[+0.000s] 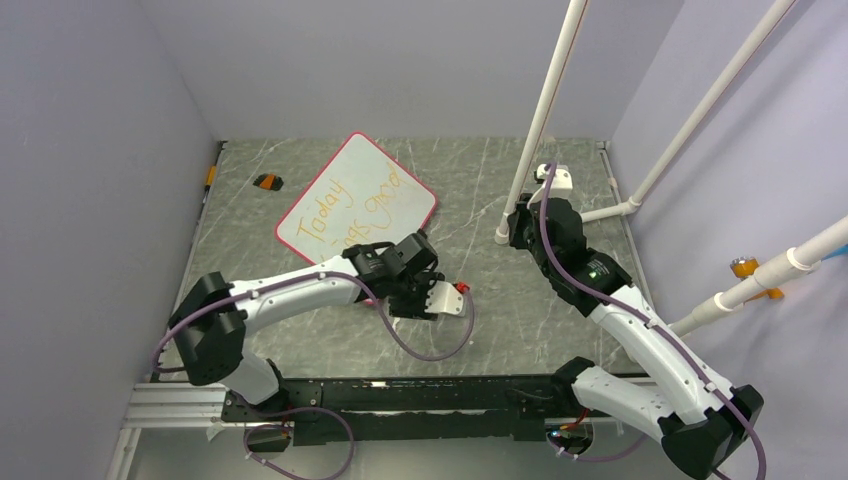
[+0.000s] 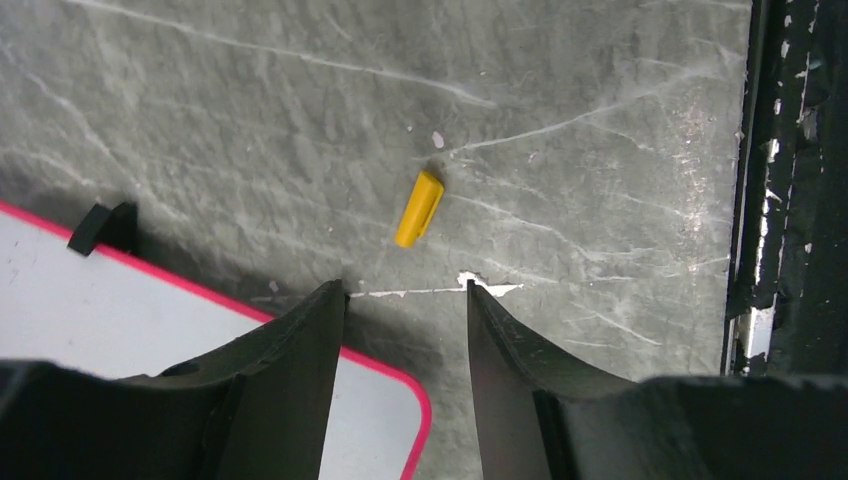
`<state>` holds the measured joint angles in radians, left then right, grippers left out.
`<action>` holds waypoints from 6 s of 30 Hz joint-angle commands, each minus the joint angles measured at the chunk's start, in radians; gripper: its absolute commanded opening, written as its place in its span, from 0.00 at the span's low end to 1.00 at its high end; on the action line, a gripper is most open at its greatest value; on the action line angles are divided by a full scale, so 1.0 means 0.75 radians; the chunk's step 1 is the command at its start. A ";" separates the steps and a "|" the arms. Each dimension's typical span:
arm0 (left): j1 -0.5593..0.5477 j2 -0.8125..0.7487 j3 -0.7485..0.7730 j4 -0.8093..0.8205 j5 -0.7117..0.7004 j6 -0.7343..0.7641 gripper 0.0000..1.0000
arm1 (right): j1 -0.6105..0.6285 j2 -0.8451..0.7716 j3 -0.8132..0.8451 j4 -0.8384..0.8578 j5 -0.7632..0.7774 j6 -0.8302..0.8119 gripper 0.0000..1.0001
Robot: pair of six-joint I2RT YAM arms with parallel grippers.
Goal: Write a sentence on the whiteboard
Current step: Pick up the pen cap from the center of the board, then insert the whiteboard marker without the cap into the pen cap.
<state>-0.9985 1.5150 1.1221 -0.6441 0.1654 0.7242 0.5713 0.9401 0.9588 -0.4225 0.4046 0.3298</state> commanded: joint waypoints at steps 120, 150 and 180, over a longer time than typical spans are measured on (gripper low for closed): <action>0.461 -0.683 -0.569 1.678 -0.217 -2.990 0.00 | 0.002 -0.114 -0.238 1.080 -1.067 0.029 0.00; 0.276 -0.587 -0.375 1.287 -0.496 -3.319 0.00 | 0.014 -0.114 -0.266 1.102 -1.128 -0.113 0.00; 0.265 -0.607 -0.354 1.210 -0.561 -3.319 0.00 | 0.025 -0.118 -0.239 1.018 -1.120 -0.181 0.00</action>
<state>-0.7959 1.0889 0.8207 0.3042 -0.2066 -1.7439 0.5842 0.8909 0.7486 0.3275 -0.4141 0.2256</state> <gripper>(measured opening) 0.029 0.138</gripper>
